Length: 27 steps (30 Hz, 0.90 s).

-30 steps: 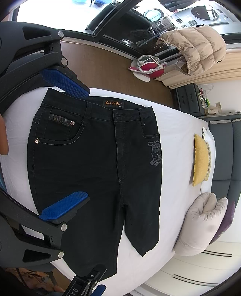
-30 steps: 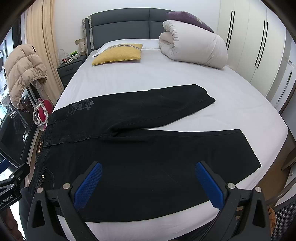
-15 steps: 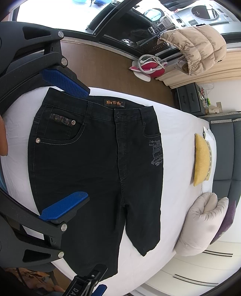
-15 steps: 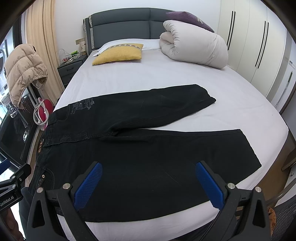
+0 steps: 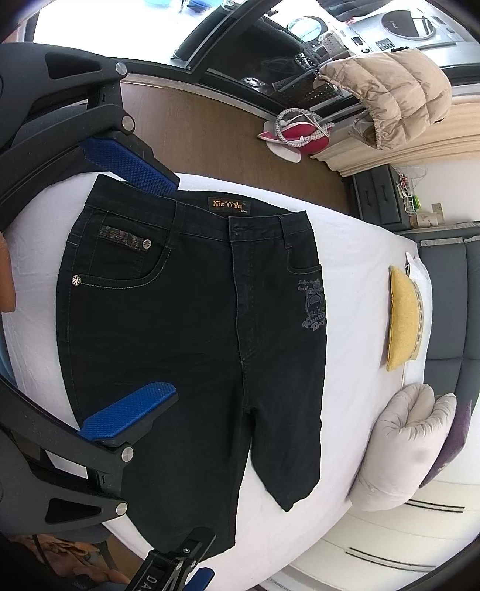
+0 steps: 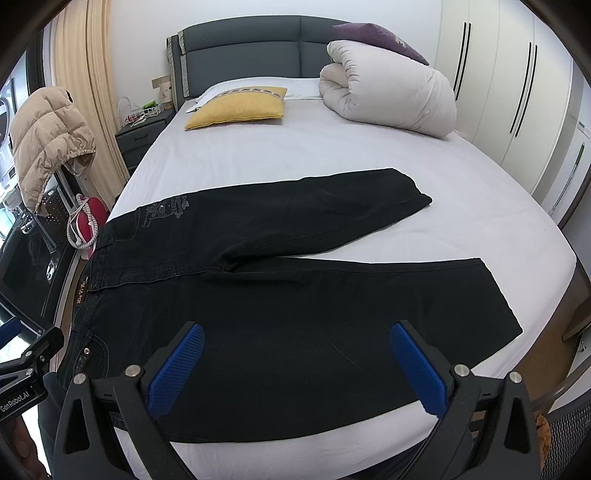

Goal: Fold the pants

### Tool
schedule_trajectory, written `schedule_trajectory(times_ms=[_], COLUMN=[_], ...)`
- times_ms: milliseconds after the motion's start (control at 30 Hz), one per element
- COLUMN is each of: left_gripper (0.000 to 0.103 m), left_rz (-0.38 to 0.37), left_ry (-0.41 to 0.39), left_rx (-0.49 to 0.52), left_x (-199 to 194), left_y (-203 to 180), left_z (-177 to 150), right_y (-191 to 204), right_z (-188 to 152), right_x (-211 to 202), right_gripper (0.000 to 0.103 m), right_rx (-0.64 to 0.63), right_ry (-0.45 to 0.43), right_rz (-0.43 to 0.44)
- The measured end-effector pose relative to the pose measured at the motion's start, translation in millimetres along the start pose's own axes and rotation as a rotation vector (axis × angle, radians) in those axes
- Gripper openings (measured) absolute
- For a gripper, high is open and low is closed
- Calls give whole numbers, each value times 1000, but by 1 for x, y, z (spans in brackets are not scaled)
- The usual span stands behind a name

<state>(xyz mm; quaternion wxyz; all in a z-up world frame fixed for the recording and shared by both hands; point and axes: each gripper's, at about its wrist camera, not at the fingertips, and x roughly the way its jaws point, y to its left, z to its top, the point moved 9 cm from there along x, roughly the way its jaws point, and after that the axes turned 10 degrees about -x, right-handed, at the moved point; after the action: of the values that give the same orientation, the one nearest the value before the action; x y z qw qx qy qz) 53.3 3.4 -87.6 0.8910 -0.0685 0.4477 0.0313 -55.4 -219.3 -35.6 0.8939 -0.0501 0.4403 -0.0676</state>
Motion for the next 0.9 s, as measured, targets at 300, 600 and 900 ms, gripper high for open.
schedule_trajectory(times_ms=[300, 600, 900], left_gripper=[103, 103, 103], left_rz=[0, 1, -2], left_ry=[0, 1, 3], left_rx=[1, 1, -1], left_x=[1, 1, 1], left_y=[0, 0, 1], left_z=[0, 0, -1], right_y=[2, 8, 8], right_z=[0, 0, 0], right_x=[0, 2, 2], right_gripper=[103, 103, 103], right_rx=[0, -3, -3], right_ry=[1, 2, 3], right_rz=[2, 3, 3])
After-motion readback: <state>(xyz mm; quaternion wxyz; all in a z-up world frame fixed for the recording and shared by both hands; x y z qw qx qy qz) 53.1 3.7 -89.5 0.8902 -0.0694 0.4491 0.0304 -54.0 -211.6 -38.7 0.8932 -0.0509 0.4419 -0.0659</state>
